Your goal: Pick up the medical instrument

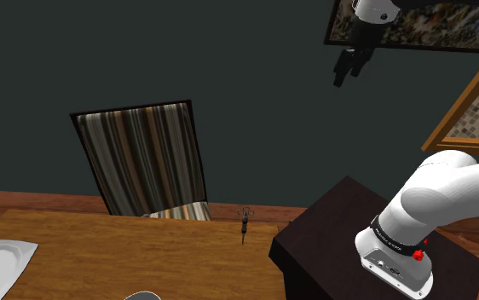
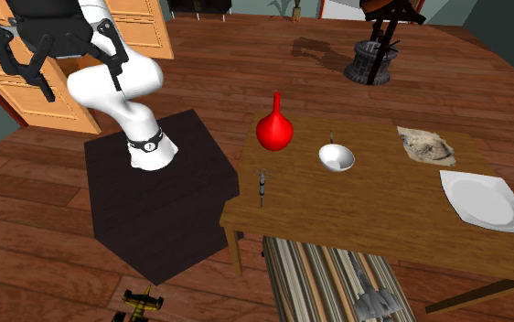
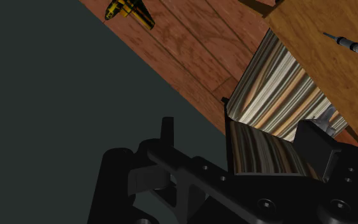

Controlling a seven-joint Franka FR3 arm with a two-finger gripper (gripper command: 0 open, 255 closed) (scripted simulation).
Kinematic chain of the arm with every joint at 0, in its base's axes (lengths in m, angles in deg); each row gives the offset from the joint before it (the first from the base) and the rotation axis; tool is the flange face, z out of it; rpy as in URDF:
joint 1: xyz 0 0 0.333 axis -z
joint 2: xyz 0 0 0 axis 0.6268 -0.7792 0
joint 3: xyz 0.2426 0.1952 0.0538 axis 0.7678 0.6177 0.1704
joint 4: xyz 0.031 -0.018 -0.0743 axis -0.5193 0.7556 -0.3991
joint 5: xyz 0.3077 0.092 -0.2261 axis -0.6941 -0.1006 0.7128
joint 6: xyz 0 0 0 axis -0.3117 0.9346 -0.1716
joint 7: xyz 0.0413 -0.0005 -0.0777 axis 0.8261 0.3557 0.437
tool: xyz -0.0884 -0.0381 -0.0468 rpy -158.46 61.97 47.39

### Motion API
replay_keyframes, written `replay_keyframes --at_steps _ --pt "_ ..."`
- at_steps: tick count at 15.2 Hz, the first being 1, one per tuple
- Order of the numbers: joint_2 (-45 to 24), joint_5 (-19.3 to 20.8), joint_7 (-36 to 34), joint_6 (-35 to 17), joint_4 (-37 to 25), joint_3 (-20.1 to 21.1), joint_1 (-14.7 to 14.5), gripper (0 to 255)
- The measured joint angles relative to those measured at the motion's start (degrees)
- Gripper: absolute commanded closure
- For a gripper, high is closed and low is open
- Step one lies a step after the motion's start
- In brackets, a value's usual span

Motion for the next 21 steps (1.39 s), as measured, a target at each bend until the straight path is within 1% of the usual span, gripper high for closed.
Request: replay_keyframes --at_steps 2,4,6,8,12,16,21 --pt "-0.1 -0.3 -0.7 -0.5 0.8 0.3 0.0 0" --pt "-0.8 -1.4 -3.2 -1.7 2.5 1.4 0.1 0" --pt "-1.1 -2.9 -6.4 -2.6 4.6 3.0 0.0 0" --pt "-1.9 -4.6 -9.8 -4.7 7.4 4.7 -0.2 0" --pt "-4.2 -8.1 -16.0 -7.8 11.0 7.8 -0.6 0" --pt "-8.3 -11.6 -22.2 -11.7 13.1 11.0 -1.1 0" --pt "-14.9 -16.3 -29.6 -18.3 15.8 15.0 -2.1 0"
